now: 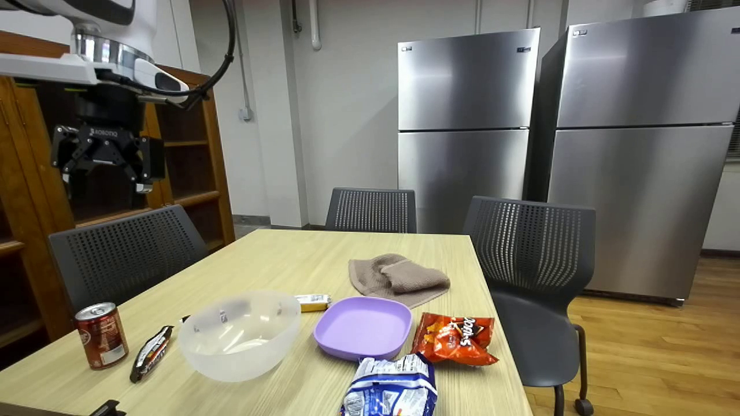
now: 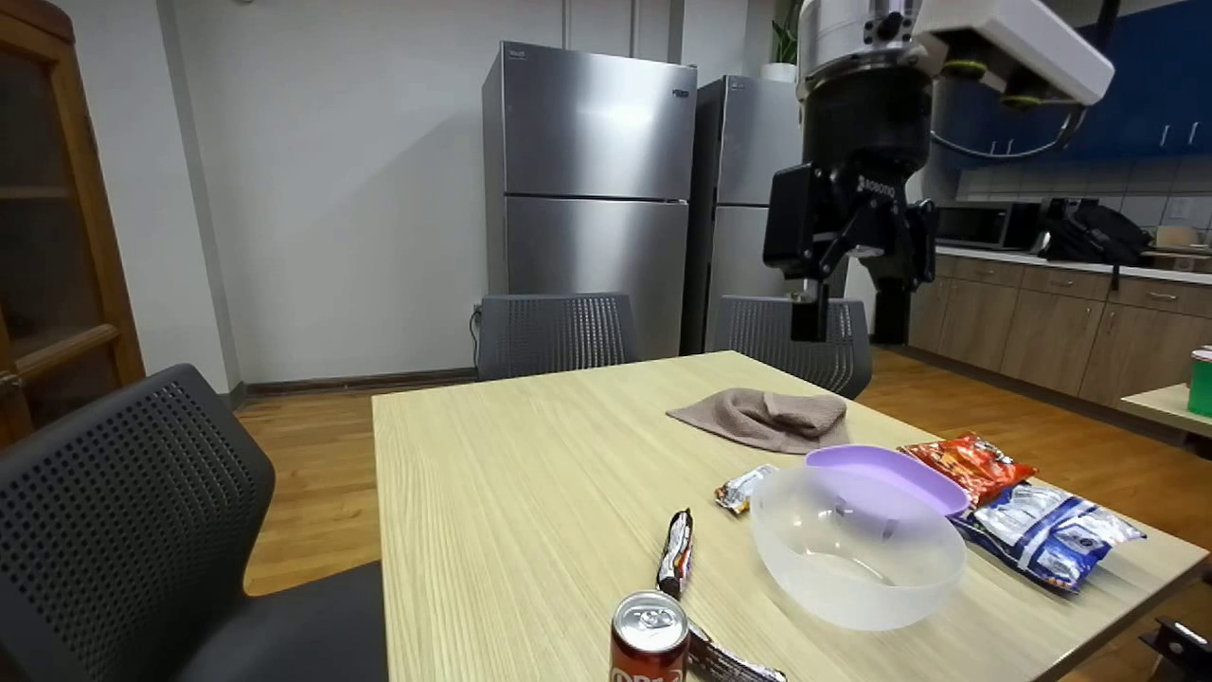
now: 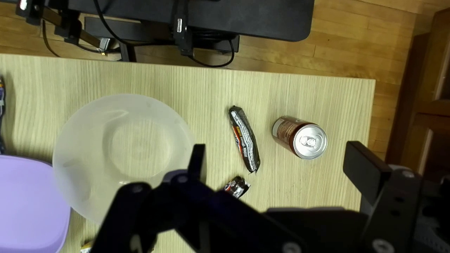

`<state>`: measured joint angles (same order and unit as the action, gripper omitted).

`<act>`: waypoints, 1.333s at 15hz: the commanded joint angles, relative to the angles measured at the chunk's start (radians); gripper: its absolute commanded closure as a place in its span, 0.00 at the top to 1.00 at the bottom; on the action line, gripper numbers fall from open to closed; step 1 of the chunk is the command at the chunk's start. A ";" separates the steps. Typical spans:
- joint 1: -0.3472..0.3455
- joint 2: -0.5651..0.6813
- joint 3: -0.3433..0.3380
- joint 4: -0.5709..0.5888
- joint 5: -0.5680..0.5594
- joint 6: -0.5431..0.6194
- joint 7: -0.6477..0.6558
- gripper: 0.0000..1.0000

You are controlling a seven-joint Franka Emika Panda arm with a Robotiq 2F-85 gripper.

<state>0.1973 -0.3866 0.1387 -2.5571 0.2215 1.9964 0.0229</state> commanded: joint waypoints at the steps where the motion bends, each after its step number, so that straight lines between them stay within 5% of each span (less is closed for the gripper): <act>1: 0.003 0.053 0.030 -0.012 -0.018 0.089 0.004 1.00; 10: 0.019 0.231 0.065 -0.003 -0.030 0.246 0.022 1.00; 20: 0.016 0.216 0.049 -0.014 -0.007 0.226 0.000 1.00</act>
<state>0.2139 -0.1707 0.1879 -2.5721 0.2144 2.2251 0.0230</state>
